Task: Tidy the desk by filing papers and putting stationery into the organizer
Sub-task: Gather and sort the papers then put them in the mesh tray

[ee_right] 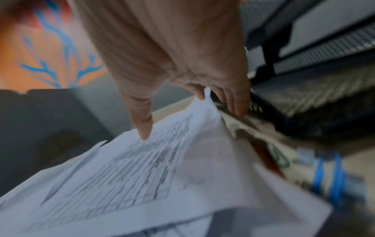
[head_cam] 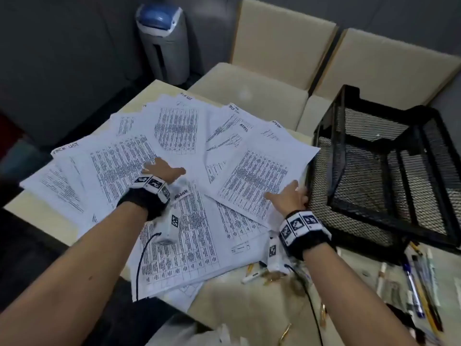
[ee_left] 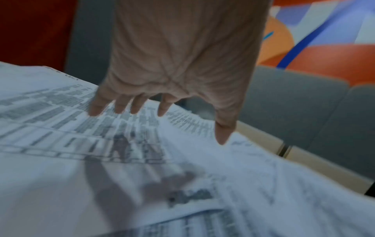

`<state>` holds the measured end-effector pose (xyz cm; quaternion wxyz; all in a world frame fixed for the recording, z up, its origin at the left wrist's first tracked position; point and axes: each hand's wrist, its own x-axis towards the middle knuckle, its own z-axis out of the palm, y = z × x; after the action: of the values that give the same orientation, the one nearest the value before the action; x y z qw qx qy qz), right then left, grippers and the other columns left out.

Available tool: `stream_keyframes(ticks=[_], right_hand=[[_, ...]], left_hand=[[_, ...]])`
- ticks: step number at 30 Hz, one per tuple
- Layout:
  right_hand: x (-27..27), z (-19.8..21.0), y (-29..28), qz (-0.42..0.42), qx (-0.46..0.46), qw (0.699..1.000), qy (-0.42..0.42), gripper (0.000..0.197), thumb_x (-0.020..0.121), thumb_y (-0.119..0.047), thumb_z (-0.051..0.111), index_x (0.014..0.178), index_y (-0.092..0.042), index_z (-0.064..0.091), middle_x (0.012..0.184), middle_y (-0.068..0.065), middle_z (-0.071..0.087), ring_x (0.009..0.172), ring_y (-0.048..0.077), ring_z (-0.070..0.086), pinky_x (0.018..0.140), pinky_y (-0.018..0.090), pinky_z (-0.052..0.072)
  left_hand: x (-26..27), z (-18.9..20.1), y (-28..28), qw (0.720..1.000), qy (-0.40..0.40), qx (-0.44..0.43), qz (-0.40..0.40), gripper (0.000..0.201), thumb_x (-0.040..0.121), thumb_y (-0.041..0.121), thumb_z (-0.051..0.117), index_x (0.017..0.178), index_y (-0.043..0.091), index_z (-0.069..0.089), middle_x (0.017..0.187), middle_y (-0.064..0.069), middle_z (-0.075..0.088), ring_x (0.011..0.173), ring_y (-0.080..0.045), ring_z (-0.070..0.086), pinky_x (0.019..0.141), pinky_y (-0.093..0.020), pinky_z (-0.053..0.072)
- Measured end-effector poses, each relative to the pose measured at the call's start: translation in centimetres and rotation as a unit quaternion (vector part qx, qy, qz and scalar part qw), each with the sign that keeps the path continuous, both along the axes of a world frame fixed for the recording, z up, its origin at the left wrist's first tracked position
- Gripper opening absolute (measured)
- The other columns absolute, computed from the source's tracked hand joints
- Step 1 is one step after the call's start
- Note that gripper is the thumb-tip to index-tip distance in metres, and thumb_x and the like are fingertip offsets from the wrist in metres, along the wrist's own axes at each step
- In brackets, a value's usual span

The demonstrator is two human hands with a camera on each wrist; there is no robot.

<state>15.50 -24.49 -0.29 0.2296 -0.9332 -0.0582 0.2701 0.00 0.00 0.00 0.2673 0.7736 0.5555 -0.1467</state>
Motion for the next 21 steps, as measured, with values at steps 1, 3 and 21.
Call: stream_keyframes(ticks=[1,3,21], right_hand=[[0.0,0.0,0.5,-0.027,0.007,1.000,0.007,0.101,0.078,-0.036,0.071,0.146,-0.006,0.004,0.153,0.022,0.011,0.140,0.041,0.015,0.113,0.051,0.023],[0.2,-0.2,1.0,-0.067,0.017,0.998,-0.004,0.092,0.078,-0.025,0.072,0.143,0.000,0.013,0.148,0.024,0.028,0.136,0.039,0.028,0.111,0.047,0.027],[-3.4,0.4,7.3,0.085,0.163,0.978,-0.097,0.017,0.090,0.001,0.038,0.076,-0.007,0.043,0.073,0.009,0.047,0.076,0.022,0.042,0.058,0.030,0.021]], left_hand=[[-0.6,-1.0,0.7,0.999,0.049,0.000,-0.003,0.102,0.075,0.067,0.054,0.149,0.010,0.012,0.155,-0.023,0.010,0.141,-0.044,0.016,0.113,-0.053,0.022],[-1.7,-2.4,1.2,0.995,0.102,-0.020,0.003,0.120,0.065,0.077,0.054,0.150,0.012,-0.001,0.157,-0.022,0.003,0.142,-0.045,0.013,0.114,-0.055,0.020],[-8.7,-2.4,0.8,0.987,-0.087,0.028,0.132,0.058,0.088,0.031,0.057,0.139,0.013,0.037,0.148,-0.019,0.029,0.139,-0.038,0.023,0.115,-0.055,0.017]])
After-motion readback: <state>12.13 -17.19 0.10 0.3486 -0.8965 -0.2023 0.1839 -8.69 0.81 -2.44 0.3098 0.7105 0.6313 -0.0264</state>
